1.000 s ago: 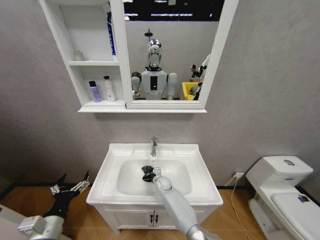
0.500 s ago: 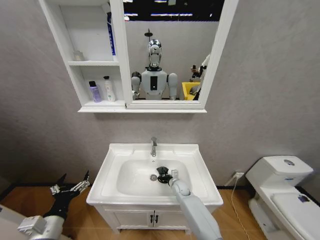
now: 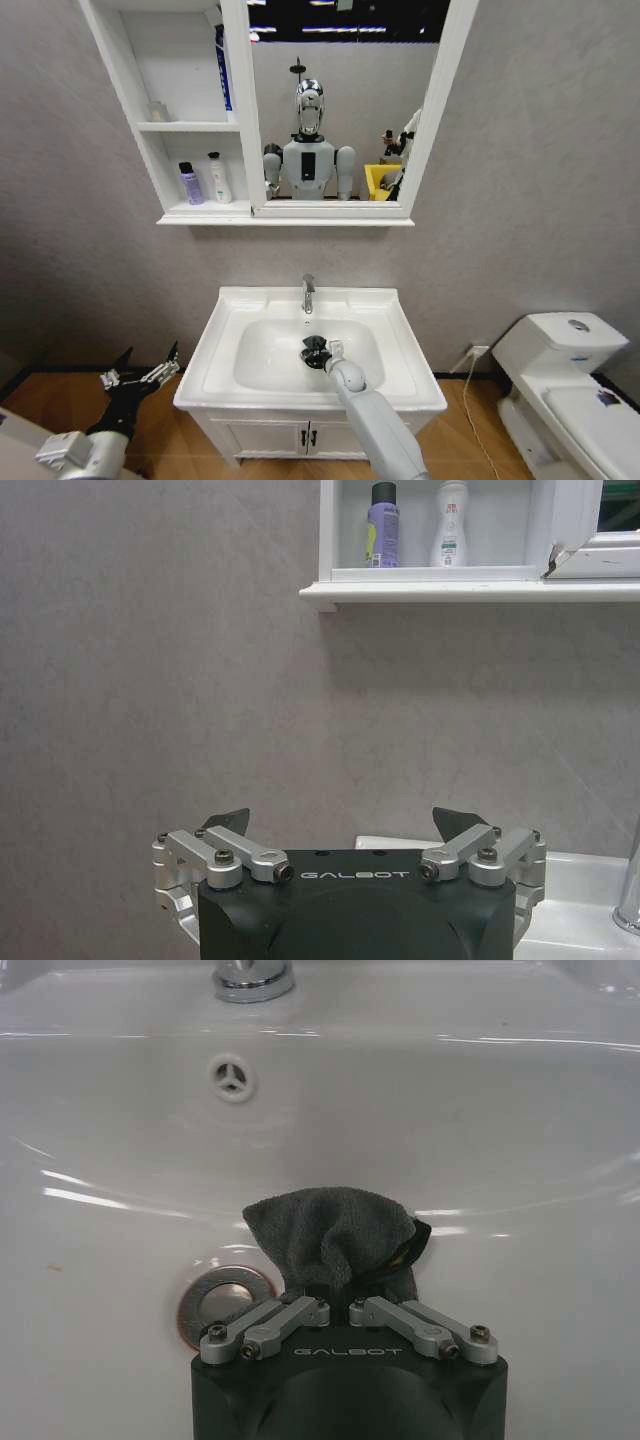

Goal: Move facial cleanser and shampoo from washbasin to cabinet, then wipe washbasin with towel.

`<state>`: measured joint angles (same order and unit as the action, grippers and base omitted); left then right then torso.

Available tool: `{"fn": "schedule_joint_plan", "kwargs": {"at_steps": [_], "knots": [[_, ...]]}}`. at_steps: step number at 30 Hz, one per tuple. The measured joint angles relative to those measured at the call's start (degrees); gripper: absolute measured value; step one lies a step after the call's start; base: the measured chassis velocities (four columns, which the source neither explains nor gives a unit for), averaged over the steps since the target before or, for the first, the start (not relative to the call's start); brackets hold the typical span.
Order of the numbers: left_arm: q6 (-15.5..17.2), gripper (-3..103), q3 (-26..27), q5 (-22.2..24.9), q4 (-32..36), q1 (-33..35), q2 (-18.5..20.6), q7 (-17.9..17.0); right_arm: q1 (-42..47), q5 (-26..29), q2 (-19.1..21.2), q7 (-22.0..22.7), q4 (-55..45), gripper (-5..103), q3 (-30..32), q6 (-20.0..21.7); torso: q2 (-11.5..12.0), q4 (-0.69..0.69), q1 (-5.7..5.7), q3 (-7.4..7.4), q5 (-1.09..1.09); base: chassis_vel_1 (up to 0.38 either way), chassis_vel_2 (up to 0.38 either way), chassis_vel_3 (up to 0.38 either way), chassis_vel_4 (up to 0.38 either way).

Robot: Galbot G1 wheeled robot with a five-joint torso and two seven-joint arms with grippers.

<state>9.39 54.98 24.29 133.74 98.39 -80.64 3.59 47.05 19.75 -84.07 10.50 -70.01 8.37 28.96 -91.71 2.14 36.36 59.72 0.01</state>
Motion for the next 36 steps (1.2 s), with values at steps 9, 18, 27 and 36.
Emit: {"fn": "schedule_joint_plan", "kwargs": {"at_steps": [9,18,27,36], "knots": [[0.0,100,0.0,0.0,0.0,0.0,0.0,0.0,5.1,-2.8,3.9,3.1,-6.2,4,5.5,-2.0,0.0,0.00,-0.01,0.00,0.01,0.000,0.000,0.000,0.000],[0.0,100,0.0,0.0,0.0,0.0,0.0,0.0,3.5,-10.6,7.2,2.7,-11.7,4,8.5,-18.0,0.0,-0.06,0.01,0.02,-0.02,0.000,0.000,0.000,0.000],[0.0,100,0.0,0.0,0.0,0.0,0.0,0.0,1.1,-14.0,9.7,1.3,-14.1,4,12.8,-21.5,0.0,-0.03,0.01,0.01,-0.01,0.000,0.000,0.000,0.000],[0.0,100,0.0,0.0,0.0,0.0,0.0,0.0,0.3,-9.4,11.7,-8.3,-8.1,10,15.7,-19.0,0.0,-0.04,0.01,0.01,0.01,0.000,0.000,0.000,0.000]]}}
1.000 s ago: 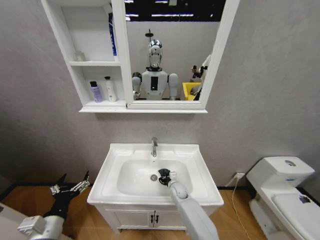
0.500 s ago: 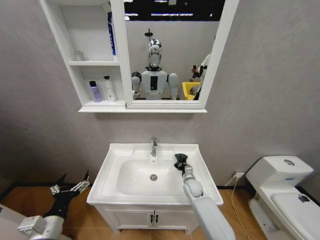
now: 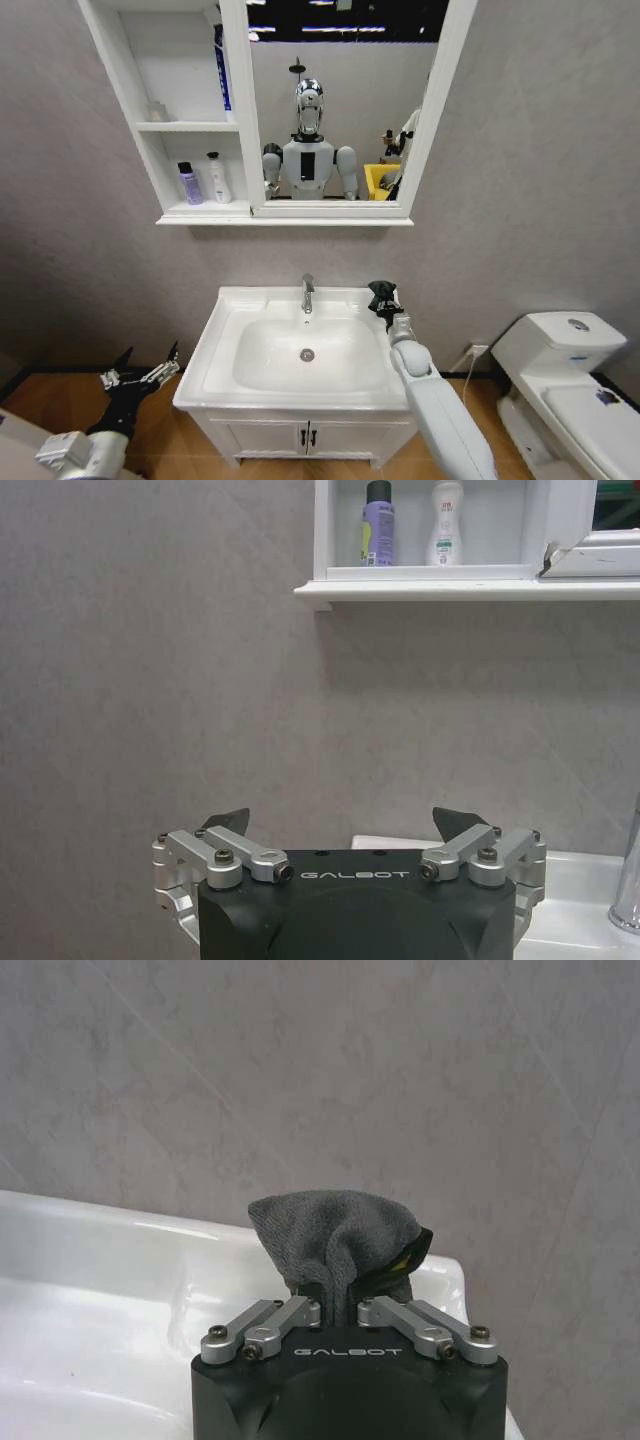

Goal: Move facial cleanser and shampoo from washbasin to cabinet, then wipe washbasin with towel.

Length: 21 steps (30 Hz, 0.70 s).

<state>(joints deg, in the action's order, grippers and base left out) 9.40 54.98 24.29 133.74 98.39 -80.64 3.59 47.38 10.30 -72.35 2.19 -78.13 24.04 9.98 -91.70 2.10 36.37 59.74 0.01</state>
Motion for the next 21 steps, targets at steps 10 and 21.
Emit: {"fn": "schedule_joint_plan", "kwargs": {"at_steps": [10,21], "knots": [[0.0,100,0.0,0.0,0.0,0.0,0.0,0.0,-3.4,-4.9,-2.2,0.9,6.5,47,0.4,-0.6,0.0,0.02,0.00,0.00,-0.01,0.000,0.000,0.000,0.000],[0.0,100,0.0,0.0,0.0,0.0,0.0,0.0,0.2,-6.0,-1.1,4.2,1.1,91,0.4,-2.8,0.0,0.02,0.00,-0.01,-0.02,0.000,0.000,0.000,0.000]]}}
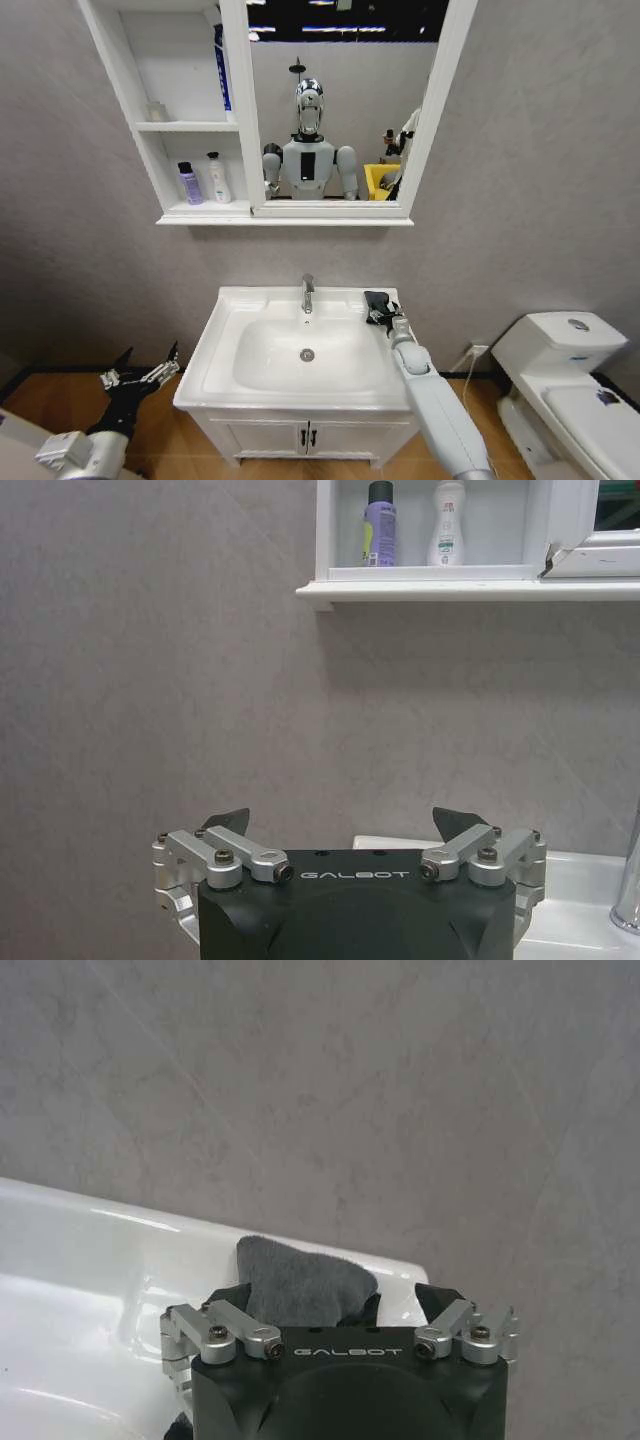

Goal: Move facial cleanser and shampoo from washbasin to cabinet, then wipe washbasin with towel.

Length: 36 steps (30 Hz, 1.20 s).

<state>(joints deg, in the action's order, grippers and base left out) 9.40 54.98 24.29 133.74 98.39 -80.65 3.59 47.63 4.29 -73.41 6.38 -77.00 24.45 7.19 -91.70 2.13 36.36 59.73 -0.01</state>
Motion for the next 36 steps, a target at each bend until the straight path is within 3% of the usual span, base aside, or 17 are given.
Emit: {"fn": "schedule_joint_plan", "kwargs": {"at_steps": [3,8,10,11,13,19,24,28,36], "knots": [[0.0,100,0.0,0.0,0.0,0.0,0.0,0.0,3.8,-1.4,0.5,1.6,-4.6,99,0.6,-1.8,0.0,0.01,0.01,0.00,0.01,0.000,0.000,0.000,0.000],[0.0,100,0.0,0.0,0.0,0.0,0.0,0.0,12.9,-1.9,0.2,2.8,-16.6,100,2.9,-1.9,0.0,0.00,-0.01,0.00,-0.01,0.000,0.000,0.000,0.000],[0.0,100,0.0,0.0,0.0,0.0,0.0,0.0,22.1,-3.0,-1.1,3.4,-26.0,100,4.5,-1.9,0.0,0.00,-0.01,-0.01,0.01,0.000,0.000,0.000,0.000],[0.0,100,0.0,0.0,0.0,0.0,0.0,0.0,22.1,-3.0,-1.1,3.4,-26.0,100,4.5,-1.9,0.0,0.00,-0.01,-0.01,0.01,0.000,0.000,0.000,0.000],[0.0,100,0.0,0.0,0.0,0.0,0.0,0.0,29.5,-3.8,-2.5,4.5,-32.5,100,5.6,-1.1,0.0,-0.05,-0.01,-0.01,0.03,0.000,0.000,0.000,0.000],[0.0,100,0.0,0.0,0.0,0.0,0.0,0.0,47.0,-10.0,-7.6,8.5,-51.2,100,7.0,-0.8,0.0,-0.01,-0.02,-0.01,0.00,0.000,0.000,0.000,0.000],[0.0,100,0.0,0.0,0.0,0.0,0.0,0.0,54.8,-12.4,-9.1,9.9,-56.8,100,7.0,-1.5,0.0,-0.01,-0.01,0.00,0.00,0.011,-0.022,-0.022,0.015],[0.0,100,0.0,0.0,0.0,0.0,0.0,0.0,60.3,-14.2,-8.2,14.8,-58.8,100,6.6,-4.3,0.0,0.00,0.01,0.01,0.01,0.103,-0.105,-0.091,0.103],[0.0,100,0.0,0.0,0.0,0.0,0.0,0.0,63.7,-19.0,-9.3,15.7,-59.3,100,4.9,-7.7,0.0,-0.01,-0.01,0.00,0.00,0.189,-0.193,-0.170,0.190]]}}
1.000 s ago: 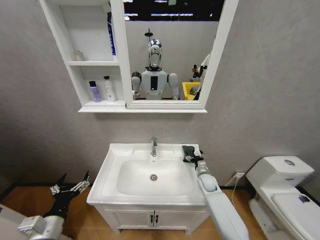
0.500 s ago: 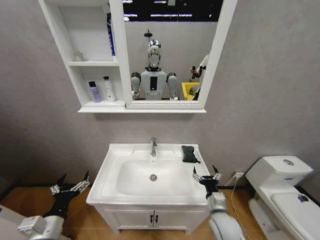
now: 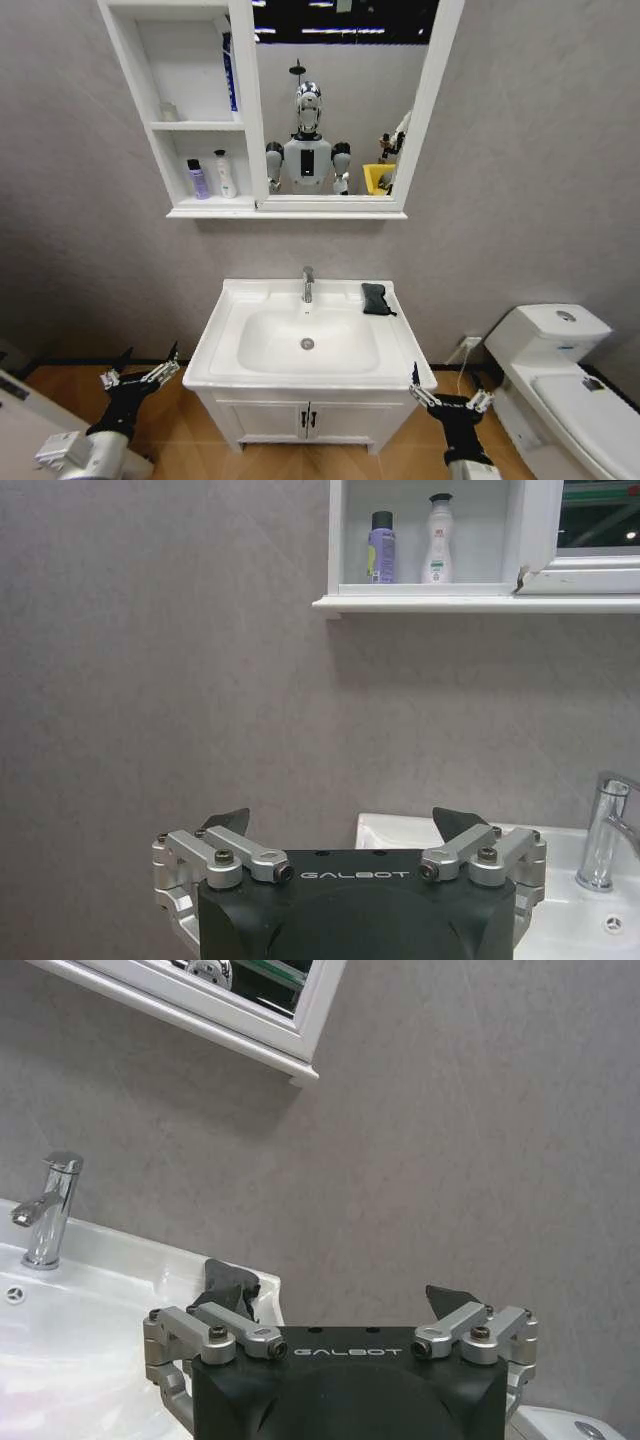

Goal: Move facial cleanser and shampoo from washbasin to cabinet, then wipe washbasin with towel.

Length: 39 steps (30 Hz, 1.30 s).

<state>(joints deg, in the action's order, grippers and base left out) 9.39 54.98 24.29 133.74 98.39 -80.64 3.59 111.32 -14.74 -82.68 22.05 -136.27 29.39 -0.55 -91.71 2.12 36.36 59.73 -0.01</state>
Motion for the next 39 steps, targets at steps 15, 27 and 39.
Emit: {"fn": "schedule_joint_plan", "kwargs": {"at_steps": [15,27,39], "knots": [[0.0,100,0.0,0.0,0.0,0.0,0.0,0.0,-1.6,-0.7,-0.4,-0.2,2.6,100,-1.6,-0.8,0.0,0.00,0.02,0.02,0.05,0.307,-0.312,-0.317,0.302],[0.0,100,0.0,0.0,0.0,0.0,0.0,0.0,-3.4,0.0,0.4,-1.1,4.2,100,-2.8,0.0,0.0,-0.01,0.00,0.00,-0.08,0.364,-0.360,-0.352,0.356],[0.0,100,0.0,0.0,0.0,0.0,0.0,0.0,-5.2,-0.7,0.5,-6.6,6.1,100,-2.6,0.3,0.0,0.01,-0.06,-0.02,0.00,0.243,-0.222,-0.268,0.259]]}}
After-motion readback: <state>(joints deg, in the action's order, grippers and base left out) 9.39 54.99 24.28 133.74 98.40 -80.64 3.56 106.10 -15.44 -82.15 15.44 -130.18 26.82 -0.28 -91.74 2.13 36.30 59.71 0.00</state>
